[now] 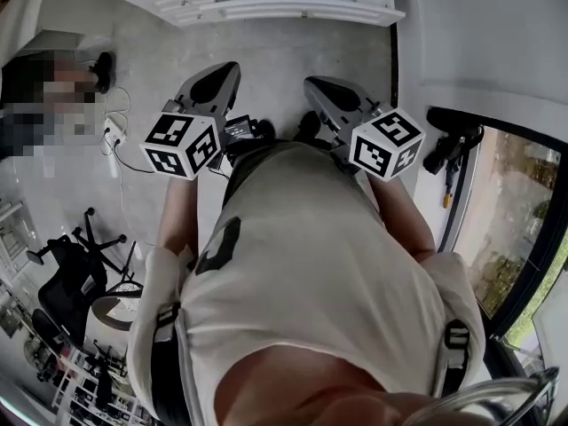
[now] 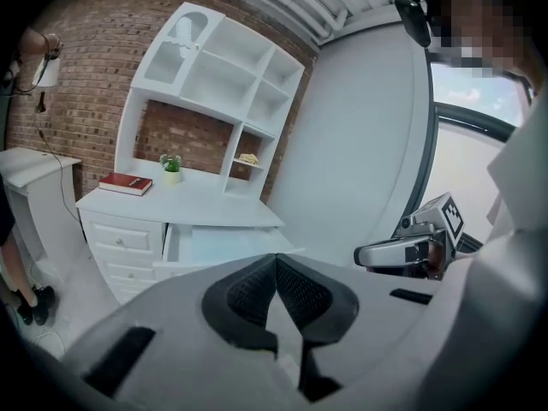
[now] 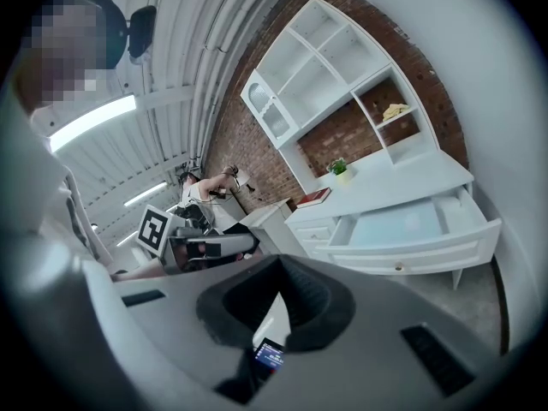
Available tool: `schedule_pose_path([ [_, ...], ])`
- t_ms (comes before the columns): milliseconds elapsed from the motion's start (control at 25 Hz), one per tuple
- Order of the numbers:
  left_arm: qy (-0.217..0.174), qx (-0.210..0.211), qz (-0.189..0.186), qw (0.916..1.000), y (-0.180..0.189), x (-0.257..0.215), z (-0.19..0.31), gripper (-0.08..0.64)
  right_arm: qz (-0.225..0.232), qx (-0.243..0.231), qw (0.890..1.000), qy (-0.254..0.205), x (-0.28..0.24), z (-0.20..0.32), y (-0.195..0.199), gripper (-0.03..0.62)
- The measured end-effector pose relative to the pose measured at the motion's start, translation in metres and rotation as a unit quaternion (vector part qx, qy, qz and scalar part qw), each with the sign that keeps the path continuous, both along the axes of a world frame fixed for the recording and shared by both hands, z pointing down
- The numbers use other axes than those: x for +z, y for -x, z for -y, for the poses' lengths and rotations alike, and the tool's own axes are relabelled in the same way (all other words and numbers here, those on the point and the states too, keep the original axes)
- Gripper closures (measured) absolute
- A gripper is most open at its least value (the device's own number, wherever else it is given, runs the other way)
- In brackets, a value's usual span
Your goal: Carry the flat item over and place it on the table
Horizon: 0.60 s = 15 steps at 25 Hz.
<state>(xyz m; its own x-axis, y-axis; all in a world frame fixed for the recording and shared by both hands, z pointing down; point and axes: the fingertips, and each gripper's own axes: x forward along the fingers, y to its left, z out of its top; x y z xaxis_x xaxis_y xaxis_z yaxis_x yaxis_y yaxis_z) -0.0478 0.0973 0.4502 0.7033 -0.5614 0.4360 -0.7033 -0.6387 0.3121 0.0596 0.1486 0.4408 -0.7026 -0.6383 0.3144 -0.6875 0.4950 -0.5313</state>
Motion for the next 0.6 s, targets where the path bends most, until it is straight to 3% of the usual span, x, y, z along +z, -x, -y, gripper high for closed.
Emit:
schedule_pose_path([
  [600,-0.004,-0.016,0.035,0.9992,-0.039,0.001,0.016,0.540,0.023,-0.022,0.999,-0.004,0.000,0.031,-0.036,0.583],
])
